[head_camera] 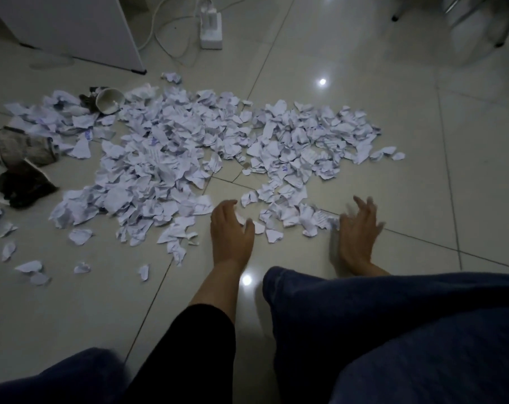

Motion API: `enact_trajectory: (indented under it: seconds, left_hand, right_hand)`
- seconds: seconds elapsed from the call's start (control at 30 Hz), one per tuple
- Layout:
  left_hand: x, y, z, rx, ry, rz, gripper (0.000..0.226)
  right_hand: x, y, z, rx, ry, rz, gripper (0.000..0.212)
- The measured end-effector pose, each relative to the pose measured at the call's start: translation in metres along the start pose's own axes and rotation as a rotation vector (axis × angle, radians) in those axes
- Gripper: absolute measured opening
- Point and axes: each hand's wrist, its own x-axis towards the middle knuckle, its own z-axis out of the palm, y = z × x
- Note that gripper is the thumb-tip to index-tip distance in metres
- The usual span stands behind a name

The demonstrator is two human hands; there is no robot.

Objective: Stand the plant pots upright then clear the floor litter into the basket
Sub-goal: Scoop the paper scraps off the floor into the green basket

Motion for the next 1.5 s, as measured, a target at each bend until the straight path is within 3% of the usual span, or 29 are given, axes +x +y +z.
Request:
enact_trajectory:
  seconds: [0.07,0.13,0.3,0.43,0.6,0.7,0.8,0.87,1.07,1.13,1.2,1.27,1.43,1.5]
  left_hand:
    - [-0.011,-0.003,0.012,0.064,-0.1,0.03,0.068]
    - [-0.016,-0.005,0.023,0.144,-0.178,0.104,0.084]
    - [-0.01,-0.01,0.04,0.333,-0.208,0.237,0.098]
    - [0.012,-0.005,0.041,0.275,-0.135,0.116,0.097]
    - [0.037,0.008,0.034,0.078,-0.059,0.04,0.085]
    - [0.045,0.011,0.031,0.012,-0.013,0.07,0.073]
    - [0.049,0.009,0.034,-0.05,0.002,0.035,0.068]
    - [0.052,0.008,0.035,-0.069,0.001,0.007,0.068]
    - [0.061,0.016,0.04,-0.073,0.013,-0.004,0.066]
    - [0.063,0.022,0.043,-0.1,0.019,-0.015,0.065]
    - [0.062,0.025,0.047,-0.111,0.023,-0.022,0.067]
    - [0.06,0.027,0.05,-0.106,0.032,-0.019,0.07]
    - [0.057,0.036,0.056,-0.163,0.021,-0.025,0.07]
    - [0.06,0.039,0.057,-0.213,0.006,-0.03,0.067]
  right_hand:
    - [-0.004,0.007,0.007,-0.05,-0.075,0.084,0.053]
    - [-0.008,0.003,0.017,-0.091,-0.147,-0.052,0.054]
    - [0.003,-0.044,0.036,0.348,-0.375,-0.215,0.059]
    - [0.056,-0.045,0.027,0.362,-0.16,-0.24,0.047]
    - [0.172,0.012,-0.005,0.055,0.097,0.015,0.061]
    - [0.225,0.035,-0.021,-0.02,0.113,0.165,0.064]
    - [0.26,0.039,-0.017,0.001,0.019,0.194,0.063]
    - [0.268,0.03,-0.002,-0.056,-0.074,0.144,0.063]
    - [0.207,-0.025,0.051,-0.04,-0.258,-0.311,0.05]
    - [0.184,-0.037,0.055,0.053,-0.167,-0.389,0.047]
    - [0.181,-0.049,0.054,0.155,0.088,-0.425,0.039]
    - [0.192,-0.063,0.052,0.184,0.146,-0.424,0.04]
    - [0.203,-0.088,0.072,0.038,-0.354,-0.55,0.061]
    - [0.184,-0.087,0.081,0.019,-0.434,-0.604,0.062]
